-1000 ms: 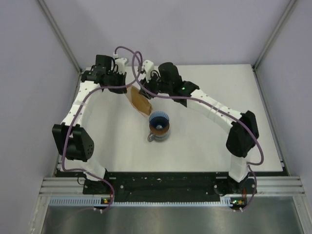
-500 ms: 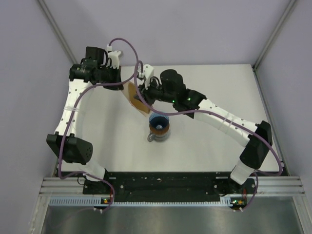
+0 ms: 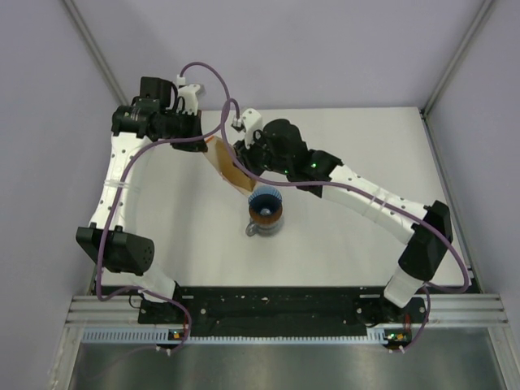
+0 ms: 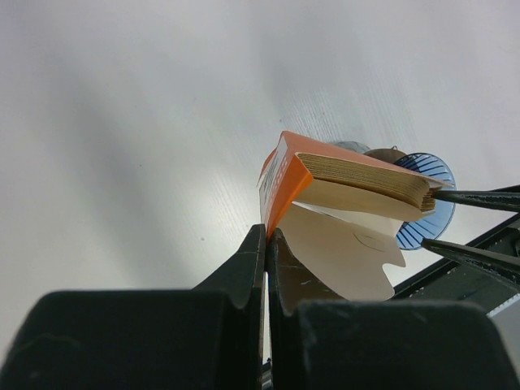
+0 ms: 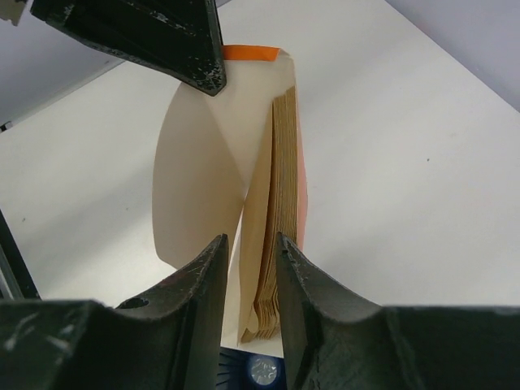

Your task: Place the coffee filter in the dripper

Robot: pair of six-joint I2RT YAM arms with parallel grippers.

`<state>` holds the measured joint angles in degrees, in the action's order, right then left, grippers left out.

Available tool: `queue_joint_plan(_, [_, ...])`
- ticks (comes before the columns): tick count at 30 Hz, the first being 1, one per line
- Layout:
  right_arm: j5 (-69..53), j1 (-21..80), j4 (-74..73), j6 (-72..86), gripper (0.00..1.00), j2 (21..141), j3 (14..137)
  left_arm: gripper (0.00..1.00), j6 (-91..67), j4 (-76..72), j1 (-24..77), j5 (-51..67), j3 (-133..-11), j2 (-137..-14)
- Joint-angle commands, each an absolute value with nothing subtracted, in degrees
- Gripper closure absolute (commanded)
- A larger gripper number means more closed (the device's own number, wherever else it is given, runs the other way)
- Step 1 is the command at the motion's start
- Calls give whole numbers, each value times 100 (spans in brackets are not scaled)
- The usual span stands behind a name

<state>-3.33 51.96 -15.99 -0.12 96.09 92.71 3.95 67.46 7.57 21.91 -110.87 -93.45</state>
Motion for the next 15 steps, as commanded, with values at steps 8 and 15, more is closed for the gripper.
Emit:
queue_joint_plan(8, [-439,5212,-1793,176,80,9861,9650,100,290,6724,747,2470,-11329,-9088])
queue_joint_plan(15, [-597,5317,-1828,97,83,9879,9659,100,281,6680,747,2435,-11320,-9114])
